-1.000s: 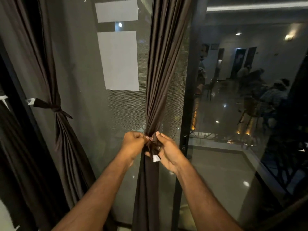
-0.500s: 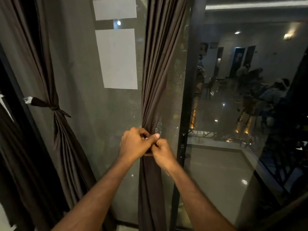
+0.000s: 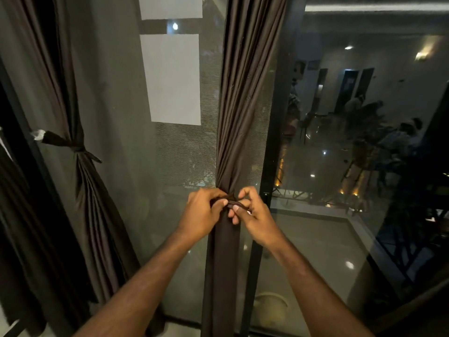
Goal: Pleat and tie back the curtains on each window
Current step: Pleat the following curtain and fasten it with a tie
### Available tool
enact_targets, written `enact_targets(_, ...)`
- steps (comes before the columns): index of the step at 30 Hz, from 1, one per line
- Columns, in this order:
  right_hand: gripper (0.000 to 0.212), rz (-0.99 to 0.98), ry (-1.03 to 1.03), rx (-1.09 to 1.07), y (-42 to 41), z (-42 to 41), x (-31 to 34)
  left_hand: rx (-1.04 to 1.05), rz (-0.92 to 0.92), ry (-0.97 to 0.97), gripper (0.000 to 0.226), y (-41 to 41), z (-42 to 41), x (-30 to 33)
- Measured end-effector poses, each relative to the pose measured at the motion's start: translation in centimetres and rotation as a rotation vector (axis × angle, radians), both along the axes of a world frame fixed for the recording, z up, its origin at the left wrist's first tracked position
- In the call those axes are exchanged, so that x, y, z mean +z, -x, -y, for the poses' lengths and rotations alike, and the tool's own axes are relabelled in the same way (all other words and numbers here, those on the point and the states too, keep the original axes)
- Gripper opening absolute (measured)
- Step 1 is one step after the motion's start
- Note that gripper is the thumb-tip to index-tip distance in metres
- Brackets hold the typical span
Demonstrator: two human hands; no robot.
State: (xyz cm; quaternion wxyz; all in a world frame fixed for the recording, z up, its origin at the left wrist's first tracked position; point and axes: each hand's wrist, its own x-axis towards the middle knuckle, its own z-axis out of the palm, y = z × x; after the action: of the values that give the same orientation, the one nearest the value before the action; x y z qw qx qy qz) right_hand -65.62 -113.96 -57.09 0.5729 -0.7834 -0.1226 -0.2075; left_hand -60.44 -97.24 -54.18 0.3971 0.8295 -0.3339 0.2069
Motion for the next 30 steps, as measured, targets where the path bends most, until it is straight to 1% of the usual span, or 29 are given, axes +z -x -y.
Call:
enact_targets(2,0.014,0.047,0.083,-0.055,0.2,0.4,0.7,-0.092,0.047,0.052,0.018,0.3,-0.1,-0.5)
enact_targets(4,0.011,0.122,0.185,-0.101,0.3,0.6,2.1,-0.155,0.042,0.079,0.023,0.4,-0.2,-1.1)
enact_targets(8,0.016,0.240,0.367,-0.125,0.5,0.1,4.5,-0.191,0.085,0.079,0.017,-0.1,0.0,-2.0)
enact_targets(9,0.017,0.251,0.381,-0.123,0.5,-0.2,4.7,-0.197,0.091,0.086,0.017,-0.1,0.1,-2.2)
enact_targets(11,0.020,0.264,0.343,-0.137,0.7,-0.8,4.8,-0.184,0.086,0.128,0.017,0.1,0.5,-2.6)
enact_targets(13,0.031,0.286,0.268,-0.155,0.8,-1.3,4.4,-0.132,0.057,0.178,0.020,0.2,0.7,-2.8)
enact_targets(14,0.036,0.322,0.262,-0.164,0.9,-1.2,4.1,-0.108,0.043,0.191,0.024,0.2,0.6,-2.7)
enact_targets(15,0.039,0.380,0.290,-0.180,0.9,-1.1,3.7,-0.087,0.031,0.193,0.028,0.1,0.5,-2.6)
enact_targets(17,0.037,0.519,0.419,-0.218,1.0,-0.5,2.6,-0.068,0.015,0.187,0.028,-0.2,0.2,-2.1)
enact_targets(20,0.040,0.597,0.690,-0.304,0.8,0.1,1.4,-0.067,0.019,0.133,0.026,-0.6,-0.1,-1.9)
enact_targets(22,0.040,0.613,0.797,-0.374,0.6,-0.2,1.1,-0.052,0.032,0.077,0.029,-0.7,-0.1,-1.7)
enact_targets(24,0.036,0.649,0.839,-0.429,0.2,-0.4,0.8,-0.040,0.050,0.042,0.034,-0.7,-0.2,-1.4)
enact_targets(26,0.029,0.637,0.886,-0.461,-0.2,-0.8,0.6,-0.014,0.092,-0.035,0.037,-0.8,-0.3,-1.1)
enact_targets(28,0.025,0.579,0.925,-0.475,-0.6,-1.1,0.6,0.021,0.154,-0.128,0.033,-0.7,-0.4,-0.9)
enact_targets(30,0.021,0.516,0.935,-0.484,-0.7,-1.3,1.1,0.047,0.214,-0.180,0.024,-0.7,-0.5,-0.8)
